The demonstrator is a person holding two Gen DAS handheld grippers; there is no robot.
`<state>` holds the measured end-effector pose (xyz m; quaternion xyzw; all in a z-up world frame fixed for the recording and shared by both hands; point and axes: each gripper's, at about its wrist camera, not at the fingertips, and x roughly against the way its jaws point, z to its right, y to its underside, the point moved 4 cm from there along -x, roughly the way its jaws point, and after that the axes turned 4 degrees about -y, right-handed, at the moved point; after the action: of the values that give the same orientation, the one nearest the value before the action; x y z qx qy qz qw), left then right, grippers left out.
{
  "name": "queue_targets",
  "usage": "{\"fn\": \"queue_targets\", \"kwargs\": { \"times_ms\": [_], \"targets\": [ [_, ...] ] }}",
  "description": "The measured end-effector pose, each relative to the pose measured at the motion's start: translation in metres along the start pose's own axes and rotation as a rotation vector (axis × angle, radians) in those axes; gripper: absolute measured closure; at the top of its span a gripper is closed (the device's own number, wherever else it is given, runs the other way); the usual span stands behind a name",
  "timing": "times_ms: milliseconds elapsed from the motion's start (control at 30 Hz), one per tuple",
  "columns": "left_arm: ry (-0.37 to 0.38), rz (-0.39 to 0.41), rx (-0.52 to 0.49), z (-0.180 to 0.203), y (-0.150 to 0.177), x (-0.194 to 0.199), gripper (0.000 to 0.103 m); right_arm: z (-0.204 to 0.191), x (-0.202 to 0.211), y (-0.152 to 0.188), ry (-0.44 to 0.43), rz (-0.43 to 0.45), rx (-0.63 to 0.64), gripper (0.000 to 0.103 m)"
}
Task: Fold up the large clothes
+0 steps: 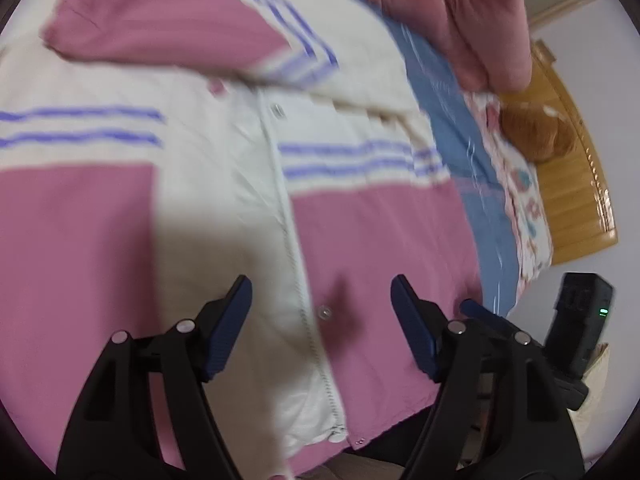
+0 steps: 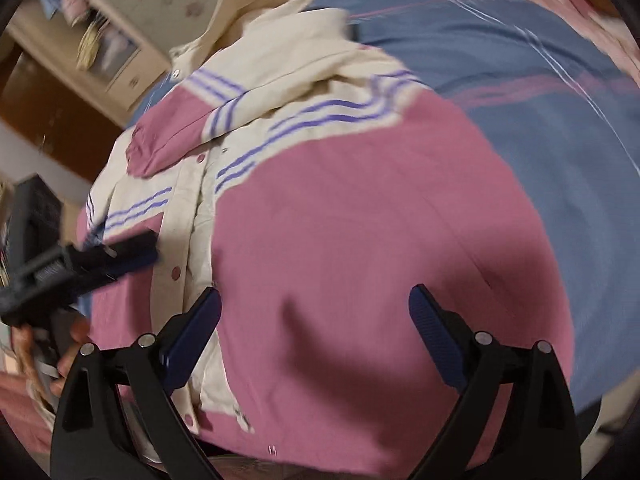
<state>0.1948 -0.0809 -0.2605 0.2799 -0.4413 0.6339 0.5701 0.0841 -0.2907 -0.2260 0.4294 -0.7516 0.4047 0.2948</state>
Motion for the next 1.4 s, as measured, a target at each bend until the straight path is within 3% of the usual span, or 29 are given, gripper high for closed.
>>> {"fn": "queue_targets", "kwargs": {
  "times_ms": [67,133,300,400,433,467,500,567,633,900,1000,1133,1233,1400],
  "targets": [
    [0.012,-0.057,0.024,0.001,0.004,-0.018,0.025,-0.001,0.007,0.004,0.002,0.015,-0.004,0.008],
    [0.111,-0.149,0.069,0.0,0.01,-0.038,0.024,-0.001,0.008,0.002,-0.005,0.021,-0.013,0.008],
    [0.131,-0.149,0.075,0.006,0.013,-0.048,0.023,-0.008,0.001,0.006,-0.027,0.023,-0.019,0.008],
    [0.198,-0.178,0.078,0.015,0.015,-0.051,0.038,-0.013,-0.001,0.01,-0.005,0.022,0.003,0.008],
    [0.193,-0.178,0.075,0.014,0.013,-0.05,0.052,-0.014,-0.002,0.011,-0.003,0.023,0.01,0.008],
    [0.165,-0.178,0.079,0.014,0.013,-0.053,0.073,-0.015,-0.003,0.011,-0.001,0.024,0.014,0.008],
    [0.143,-0.182,0.091,0.01,0.013,-0.055,0.08,-0.016,-0.004,0.011,0.003,0.024,0.016,0.008],
    [0.181,-0.19,0.147,-0.002,0.014,-0.055,0.089,-0.017,-0.005,0.011,0.015,0.03,0.023,0.008],
    [0.177,-0.18,0.165,-0.009,0.013,-0.051,0.09,-0.021,-0.005,0.01,0.026,0.036,0.042,0.008],
    [0.008,-0.052,0.171,-0.037,0.014,-0.011,0.09,-0.026,-0.009,0.009,0.0,0.021,0.057,0.008],
    [0.012,-0.074,0.197,-0.047,0.013,-0.016,0.09,-0.015,-0.021,0.012,0.035,-0.024,0.045,0.008],
    [-0.026,-0.044,0.106,-0.029,0.014,-0.006,0.085,-0.005,-0.032,0.02,0.083,-0.082,0.045,0.008],
    [-0.065,0.001,0.042,-0.017,0.015,0.017,0.066,-0.004,-0.03,0.028,0.089,-0.107,0.091,0.008],
    [-0.043,0.074,-0.041,0.0,0.013,0.048,0.064,-0.007,-0.044,0.068,0.197,-0.225,0.221,0.008]
  ]
}}
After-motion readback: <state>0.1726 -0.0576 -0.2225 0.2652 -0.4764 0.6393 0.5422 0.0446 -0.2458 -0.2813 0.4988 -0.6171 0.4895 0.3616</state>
